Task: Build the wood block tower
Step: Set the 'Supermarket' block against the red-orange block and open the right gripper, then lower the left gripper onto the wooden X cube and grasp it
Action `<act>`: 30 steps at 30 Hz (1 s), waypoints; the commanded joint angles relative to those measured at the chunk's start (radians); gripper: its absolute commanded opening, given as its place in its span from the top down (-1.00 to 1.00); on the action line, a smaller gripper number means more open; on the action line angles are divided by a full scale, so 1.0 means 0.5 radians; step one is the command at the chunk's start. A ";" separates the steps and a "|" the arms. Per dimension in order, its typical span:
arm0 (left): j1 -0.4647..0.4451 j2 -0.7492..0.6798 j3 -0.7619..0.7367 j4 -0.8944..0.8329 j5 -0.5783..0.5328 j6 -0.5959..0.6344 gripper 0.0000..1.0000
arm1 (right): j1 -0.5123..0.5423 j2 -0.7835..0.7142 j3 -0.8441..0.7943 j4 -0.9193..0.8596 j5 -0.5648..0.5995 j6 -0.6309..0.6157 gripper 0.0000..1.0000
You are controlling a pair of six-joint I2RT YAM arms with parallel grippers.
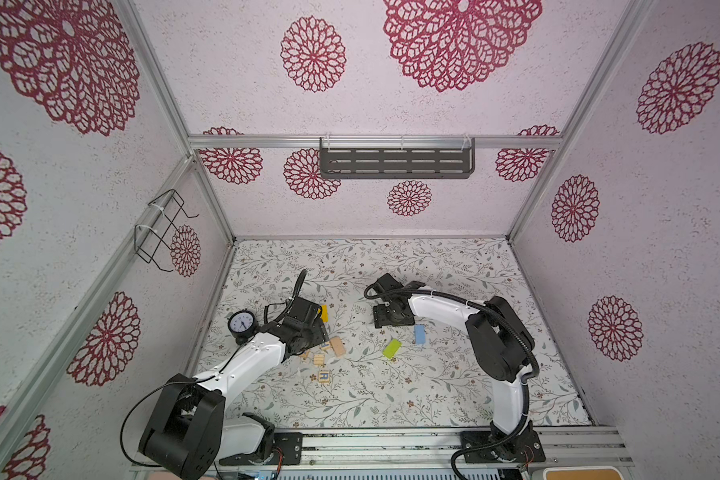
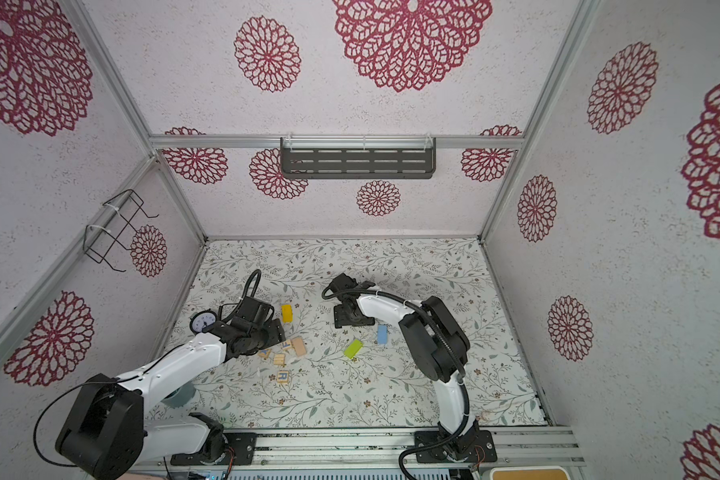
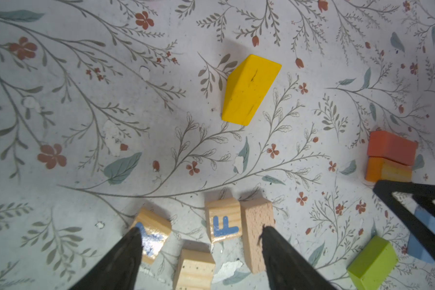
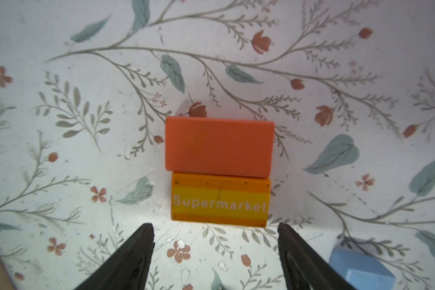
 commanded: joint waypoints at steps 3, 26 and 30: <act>-0.036 -0.066 0.033 -0.201 -0.161 -0.098 -0.35 | -0.024 -0.215 -0.003 0.080 -0.068 -0.156 -0.52; 0.010 -0.044 -0.037 -0.335 -0.133 0.081 -0.17 | -0.185 -0.415 -0.282 0.381 -0.316 -0.346 -0.56; 0.011 0.043 -0.061 -0.304 -0.142 0.087 -0.19 | -0.193 -0.430 -0.295 0.407 -0.322 -0.346 -0.58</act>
